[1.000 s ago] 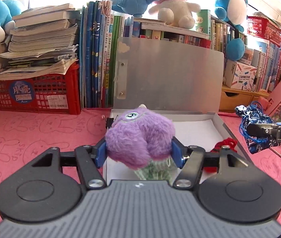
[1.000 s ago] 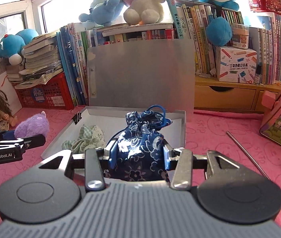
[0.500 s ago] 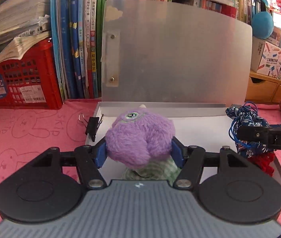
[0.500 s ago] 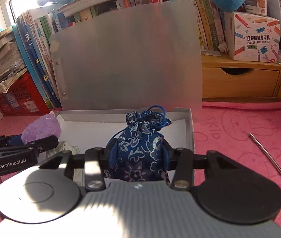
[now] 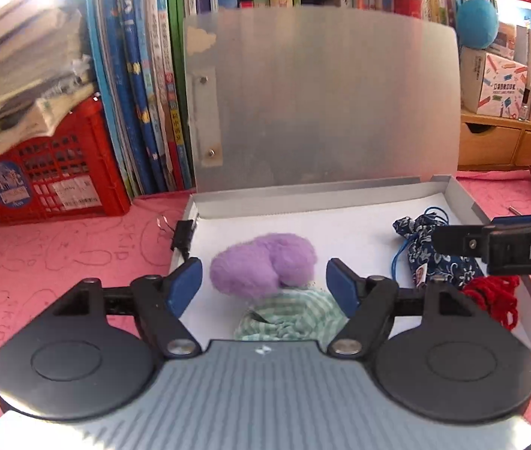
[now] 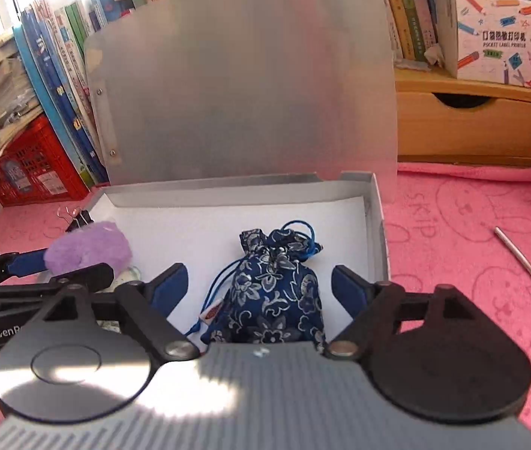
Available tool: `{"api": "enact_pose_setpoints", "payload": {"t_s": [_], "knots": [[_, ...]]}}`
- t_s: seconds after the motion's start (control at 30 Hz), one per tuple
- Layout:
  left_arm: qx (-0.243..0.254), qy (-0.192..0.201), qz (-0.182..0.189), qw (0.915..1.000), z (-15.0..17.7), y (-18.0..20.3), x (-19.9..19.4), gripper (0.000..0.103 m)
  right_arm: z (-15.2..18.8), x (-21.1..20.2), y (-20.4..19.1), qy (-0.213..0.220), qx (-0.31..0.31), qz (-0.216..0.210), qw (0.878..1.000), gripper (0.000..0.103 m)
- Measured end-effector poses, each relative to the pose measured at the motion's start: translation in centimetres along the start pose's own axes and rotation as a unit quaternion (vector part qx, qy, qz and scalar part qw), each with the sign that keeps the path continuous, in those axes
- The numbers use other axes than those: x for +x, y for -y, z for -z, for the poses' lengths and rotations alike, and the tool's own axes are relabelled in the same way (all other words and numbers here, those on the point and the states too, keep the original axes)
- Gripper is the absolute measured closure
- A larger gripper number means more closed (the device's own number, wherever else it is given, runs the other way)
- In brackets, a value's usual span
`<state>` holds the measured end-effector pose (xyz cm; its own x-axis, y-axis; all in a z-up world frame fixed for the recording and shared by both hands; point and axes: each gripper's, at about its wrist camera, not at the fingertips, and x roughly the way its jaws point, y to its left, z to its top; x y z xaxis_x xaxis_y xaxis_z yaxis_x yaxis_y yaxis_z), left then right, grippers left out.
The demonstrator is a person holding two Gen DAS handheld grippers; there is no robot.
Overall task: Organize objects
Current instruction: 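Open both tools and pull them back from the box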
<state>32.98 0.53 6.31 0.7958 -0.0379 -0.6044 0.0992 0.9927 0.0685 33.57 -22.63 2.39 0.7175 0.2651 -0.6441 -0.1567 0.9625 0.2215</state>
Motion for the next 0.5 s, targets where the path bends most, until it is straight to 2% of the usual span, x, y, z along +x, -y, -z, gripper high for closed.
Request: {"api": "enact_pose_setpoints", "payload": {"t_s": [0.13,0.33,0.5], "knots": [[0.007,0.030,0.015,0.9994,1.0,0.4,-5.7,0.016,0.7,-5.2,-0.7,0.044,-0.014,-0.006,0.999,0.003],[0.032,0.102,0.026,0.9939,3.8,1.2,-14.3,0.010,3.5,-13.6,-2.7,0.113,-0.088,-0.019,0.990,0.000],[0.008,0.115,0.056,0.9917,7.8,1.5,-18.6,0.010,7.9,-18.1,-3.8,0.147,-0.149,-0.013,0.978,0.000]]}}
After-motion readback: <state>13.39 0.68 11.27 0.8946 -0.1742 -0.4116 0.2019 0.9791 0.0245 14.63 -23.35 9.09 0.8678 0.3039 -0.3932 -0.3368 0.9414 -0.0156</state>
